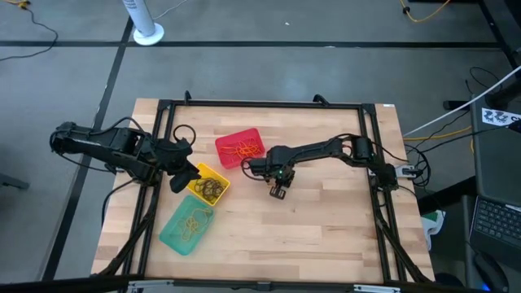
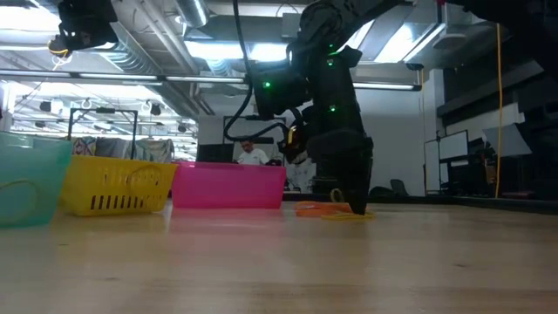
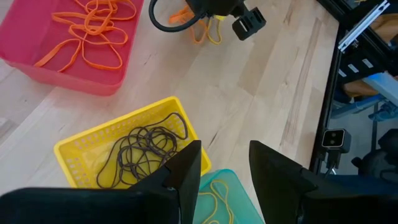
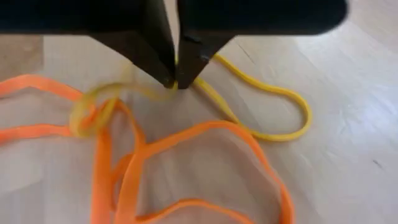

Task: Sort rubber bands into baskets
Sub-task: Put the yellow rubber band into the light blue bin

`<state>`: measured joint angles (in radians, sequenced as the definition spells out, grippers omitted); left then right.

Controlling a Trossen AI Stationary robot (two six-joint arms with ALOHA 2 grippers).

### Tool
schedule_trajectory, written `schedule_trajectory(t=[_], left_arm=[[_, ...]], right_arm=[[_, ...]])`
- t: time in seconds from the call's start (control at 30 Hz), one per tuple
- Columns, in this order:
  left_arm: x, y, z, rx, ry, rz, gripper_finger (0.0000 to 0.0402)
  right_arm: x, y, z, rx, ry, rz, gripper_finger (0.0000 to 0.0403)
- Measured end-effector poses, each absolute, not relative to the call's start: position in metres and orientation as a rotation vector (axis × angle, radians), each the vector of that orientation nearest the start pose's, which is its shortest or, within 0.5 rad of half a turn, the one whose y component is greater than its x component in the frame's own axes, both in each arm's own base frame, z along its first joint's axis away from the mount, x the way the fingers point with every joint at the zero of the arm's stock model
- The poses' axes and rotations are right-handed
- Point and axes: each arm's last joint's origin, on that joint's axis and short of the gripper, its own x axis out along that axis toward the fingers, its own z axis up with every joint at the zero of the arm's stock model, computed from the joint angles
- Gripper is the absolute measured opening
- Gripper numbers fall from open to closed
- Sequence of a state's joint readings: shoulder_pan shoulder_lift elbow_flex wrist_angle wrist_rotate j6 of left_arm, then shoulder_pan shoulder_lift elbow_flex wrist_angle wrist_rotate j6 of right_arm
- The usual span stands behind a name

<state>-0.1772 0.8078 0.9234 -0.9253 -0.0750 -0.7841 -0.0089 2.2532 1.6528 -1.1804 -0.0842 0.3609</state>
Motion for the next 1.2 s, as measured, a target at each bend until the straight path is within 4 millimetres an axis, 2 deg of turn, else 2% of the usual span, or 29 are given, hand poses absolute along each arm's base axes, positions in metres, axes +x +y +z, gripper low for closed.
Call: schedule_trajectory(t=[0.07, 0.2, 0.3, 0.4, 0.6, 0.7, 0.87, 1.07, 1.2], left_arm=[[0.139, -0.023, 0.312, -0.639, 0.794, 0.222, 0.0131], [0.139, -0.023, 0.312, -0.639, 0.793, 0.222, 0.0131], [0.139, -0.023, 0.312, -0.640, 0.792, 0.221, 0.0131], [0.140, -0.023, 0.313, -0.645, 0.780, 0.216, 0.0131], [0.143, -0.025, 0.320, -0.679, 0.721, 0.115, 0.0131], [0.141, -0.027, 0.322, -0.702, 0.730, 0.048, 0.0131], [0.136, -0.032, 0.325, -0.700, 0.761, -0.068, 0.0131], [0.130, -0.039, 0.326, -0.680, 0.771, -0.139, 0.0131], [0.129, -0.043, 0.326, -0.669, 0.784, -0.164, 0.0131]], right_arm=[[0.402, -0.001, 0.125, 0.346, 1.773, -0.262, 0.0009], [0.406, -0.001, 0.137, 0.350, 1.760, -0.256, 0.0025], [0.411, 0.001, 0.151, 0.368, 1.750, -0.236, 0.0016], [0.420, 0.003, 0.180, 0.409, 1.654, -0.176, 0.0004], [0.439, 0.010, 0.231, 0.471, 1.478, -0.057, 0.0007], [0.449, 0.020, 0.259, 0.469, 1.341, -0.007, 0.0003], [0.470, 0.043, 0.291, 0.490, 1.064, 0.073, 0.0004], [0.496, 0.081, 0.312, 0.492, 0.687, 0.165, 0.0003], [0.510, 0.105, 0.312, 0.462, 0.503, 0.153, 0.0002]])
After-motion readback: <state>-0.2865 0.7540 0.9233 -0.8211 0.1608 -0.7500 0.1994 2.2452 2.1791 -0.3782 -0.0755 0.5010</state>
